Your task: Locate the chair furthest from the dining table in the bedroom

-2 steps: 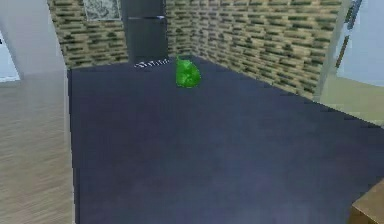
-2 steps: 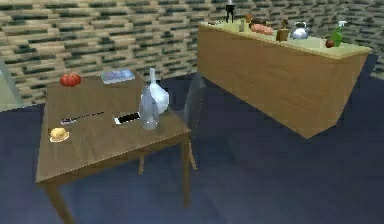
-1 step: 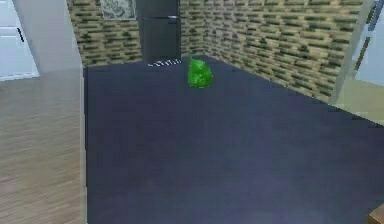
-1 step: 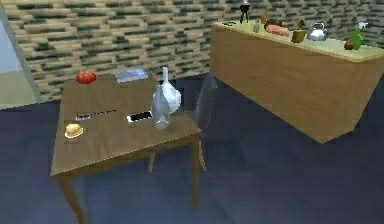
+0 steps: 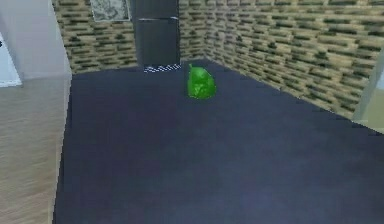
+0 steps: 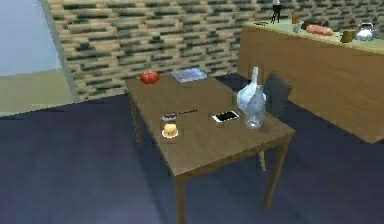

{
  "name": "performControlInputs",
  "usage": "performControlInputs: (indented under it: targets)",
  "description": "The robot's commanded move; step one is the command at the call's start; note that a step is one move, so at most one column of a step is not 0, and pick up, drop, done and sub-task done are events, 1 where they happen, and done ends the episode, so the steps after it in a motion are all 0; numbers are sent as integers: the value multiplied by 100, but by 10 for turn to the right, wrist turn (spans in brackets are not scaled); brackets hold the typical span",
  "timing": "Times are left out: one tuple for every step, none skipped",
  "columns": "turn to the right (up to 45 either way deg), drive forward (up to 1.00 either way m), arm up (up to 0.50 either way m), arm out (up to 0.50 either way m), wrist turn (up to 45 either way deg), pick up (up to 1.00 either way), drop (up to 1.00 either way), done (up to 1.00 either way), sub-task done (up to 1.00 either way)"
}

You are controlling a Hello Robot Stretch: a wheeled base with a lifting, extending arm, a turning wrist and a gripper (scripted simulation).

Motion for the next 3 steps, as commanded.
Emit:
performControlInputs:
  targets:
    - [120,0,0,0,0,0,0,0,0]
    - [30,0,0,0,0,0,0,0,0]
    - [0,30,0,0,0,0,0,0,0]
